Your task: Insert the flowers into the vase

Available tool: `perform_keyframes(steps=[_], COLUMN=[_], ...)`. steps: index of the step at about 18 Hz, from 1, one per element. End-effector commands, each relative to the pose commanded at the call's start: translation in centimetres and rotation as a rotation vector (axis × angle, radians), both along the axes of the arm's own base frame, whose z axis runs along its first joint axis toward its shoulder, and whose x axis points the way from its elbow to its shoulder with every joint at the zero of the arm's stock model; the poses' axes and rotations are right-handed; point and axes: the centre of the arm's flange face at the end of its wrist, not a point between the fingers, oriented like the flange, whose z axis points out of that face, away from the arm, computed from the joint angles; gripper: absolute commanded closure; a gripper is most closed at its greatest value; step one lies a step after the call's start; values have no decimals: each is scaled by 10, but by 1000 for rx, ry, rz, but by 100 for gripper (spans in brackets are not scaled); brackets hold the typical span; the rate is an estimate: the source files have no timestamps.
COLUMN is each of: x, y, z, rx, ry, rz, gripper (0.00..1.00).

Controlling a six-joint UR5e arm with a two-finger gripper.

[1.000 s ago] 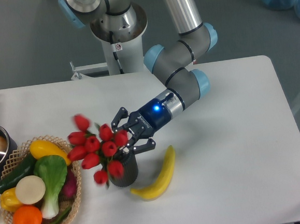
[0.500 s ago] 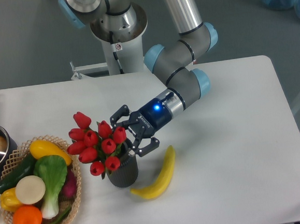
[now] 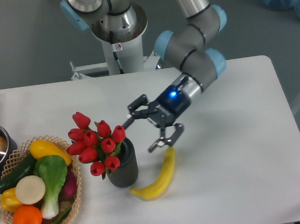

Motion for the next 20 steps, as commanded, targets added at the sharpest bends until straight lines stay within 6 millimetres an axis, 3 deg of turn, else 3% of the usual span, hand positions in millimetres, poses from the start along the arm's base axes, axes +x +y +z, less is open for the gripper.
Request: perform_keyframes(steps=[2, 3, 9, 15, 18, 20], x=[-22, -35, -71, -70, -64, -60], y=[-21, -42, -125, -196, -218, -221], z=[19, 28, 63, 110, 122, 126], rx=[-80, -147, -357, -636, -729, -748], ry=[72, 112, 192, 340, 361, 362], rz=[61, 114, 338, 529, 578, 584], gripper=[0, 0, 0, 0, 0, 0])
